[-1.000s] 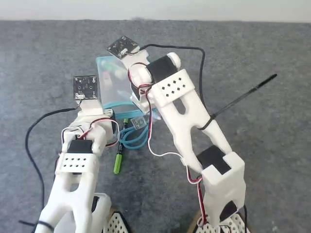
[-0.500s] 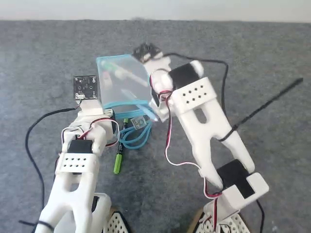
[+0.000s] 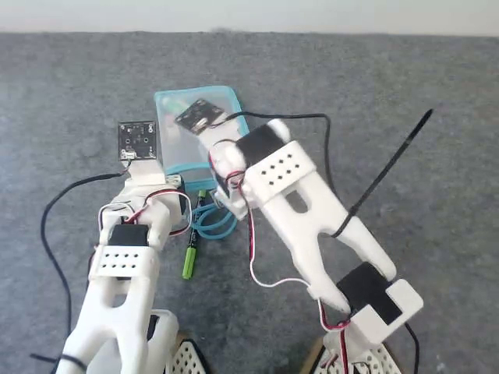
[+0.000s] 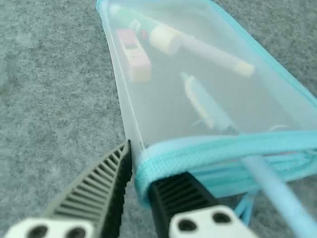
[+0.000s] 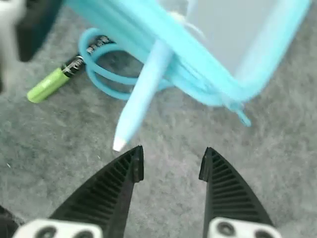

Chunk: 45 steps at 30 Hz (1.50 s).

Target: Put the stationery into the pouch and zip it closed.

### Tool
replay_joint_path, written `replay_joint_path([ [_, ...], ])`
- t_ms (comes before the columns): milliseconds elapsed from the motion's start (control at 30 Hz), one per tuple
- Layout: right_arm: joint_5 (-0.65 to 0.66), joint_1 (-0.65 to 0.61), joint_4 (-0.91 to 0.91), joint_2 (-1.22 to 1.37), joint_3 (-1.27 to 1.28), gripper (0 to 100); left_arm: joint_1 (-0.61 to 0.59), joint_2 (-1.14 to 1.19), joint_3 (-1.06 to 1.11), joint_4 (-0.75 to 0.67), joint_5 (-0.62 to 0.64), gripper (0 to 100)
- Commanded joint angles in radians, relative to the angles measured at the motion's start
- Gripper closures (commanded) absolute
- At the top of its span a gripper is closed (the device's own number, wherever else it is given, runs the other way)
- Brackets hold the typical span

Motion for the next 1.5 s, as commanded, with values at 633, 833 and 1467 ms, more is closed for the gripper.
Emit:
replay_joint_path([
  [633,0.058,-0.096,0.036,-0.357,0.18,81.9,-0.005,-0.008,-0.028,-0.015,-0.008,99],
  [833,0.049,-0.133,-0.058,-0.295,0.195,83.7,-0.005,-0.008,-0.028,-0.015,-0.008,99],
  [1467,-0.049,0.094,-0.025,0.096,-0.4,84.0,-0.014,-0.008,-0.033,-0.015,-0.008,99],
])
